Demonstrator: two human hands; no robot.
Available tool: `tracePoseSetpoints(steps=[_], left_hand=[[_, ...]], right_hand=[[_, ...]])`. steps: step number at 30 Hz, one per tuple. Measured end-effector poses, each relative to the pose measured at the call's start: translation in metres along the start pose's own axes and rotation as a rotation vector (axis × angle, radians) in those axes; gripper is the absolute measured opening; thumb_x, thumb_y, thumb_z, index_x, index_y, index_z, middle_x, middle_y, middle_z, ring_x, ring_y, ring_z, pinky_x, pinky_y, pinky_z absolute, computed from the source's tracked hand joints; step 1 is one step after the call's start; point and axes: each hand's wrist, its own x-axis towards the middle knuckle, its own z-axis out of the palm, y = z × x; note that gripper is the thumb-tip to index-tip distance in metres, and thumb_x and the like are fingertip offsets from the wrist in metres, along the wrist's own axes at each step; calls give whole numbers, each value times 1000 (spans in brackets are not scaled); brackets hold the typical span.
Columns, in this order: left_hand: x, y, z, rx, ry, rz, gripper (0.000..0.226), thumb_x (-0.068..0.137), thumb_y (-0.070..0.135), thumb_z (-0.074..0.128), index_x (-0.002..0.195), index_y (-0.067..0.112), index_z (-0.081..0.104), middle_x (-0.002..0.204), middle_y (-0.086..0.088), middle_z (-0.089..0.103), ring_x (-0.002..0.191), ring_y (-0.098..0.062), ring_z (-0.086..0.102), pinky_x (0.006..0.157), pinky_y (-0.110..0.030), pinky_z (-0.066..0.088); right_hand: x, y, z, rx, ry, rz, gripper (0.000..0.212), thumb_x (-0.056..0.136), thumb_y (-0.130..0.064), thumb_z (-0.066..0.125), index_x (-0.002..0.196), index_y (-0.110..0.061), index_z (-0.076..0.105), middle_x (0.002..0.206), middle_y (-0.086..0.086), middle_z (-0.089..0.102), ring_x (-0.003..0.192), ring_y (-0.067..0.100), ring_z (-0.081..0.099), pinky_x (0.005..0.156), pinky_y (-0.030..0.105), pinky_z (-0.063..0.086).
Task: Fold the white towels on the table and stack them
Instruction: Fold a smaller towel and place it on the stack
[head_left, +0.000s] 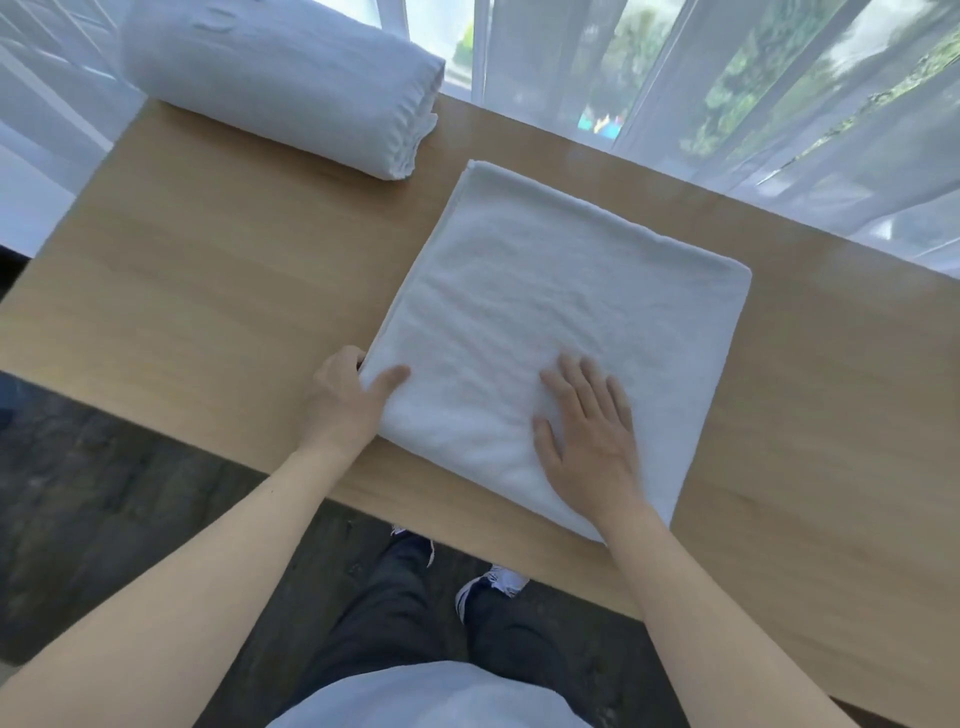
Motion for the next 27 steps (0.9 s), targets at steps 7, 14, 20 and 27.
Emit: tracePoseSetpoints(steps=[7, 14, 20, 27], left_hand=[[-8, 5, 8, 43, 85, 38, 36, 100, 52, 48, 108, 18, 51, 107, -1, 53, 96, -28, 55, 77, -44, 48], [-62, 35, 55, -327, 353, -347, 89, 89, 43, 70, 155, 18, 17, 157, -9, 23, 143, -32, 24, 114, -51, 30], [-55, 58, 75, -601, 287, -381, 65, 97, 20, 64, 148, 16, 24, 144, -7, 36, 117, -24, 52, 100, -41, 47], [42, 84, 52, -366, -1, -21, 46, 101, 25, 55, 143, 18, 38, 131, 2, 56, 118, -22, 56, 99, -34, 42]], right_hand=[[-10, 12, -1, -105, -28, 42, 59, 106, -43, 27, 160, -20, 21, 168, 1, 10, 156, 21, 1, 126, 44, -2], [-15, 19, 7, -163, -34, 134, 64, 105, -49, 14, 161, -22, 3, 169, 0, -3, 155, 19, -10, 126, 43, -5], [-16, 17, 9, -174, -47, 169, 64, 105, -49, 11, 161, -22, -2, 168, 0, -8, 155, 19, -12, 125, 43, -7], [-13, -50, 18, -12, -58, 512, 70, 104, -46, 18, 160, -15, -10, 168, 11, -10, 153, 29, -12, 125, 43, -4]])
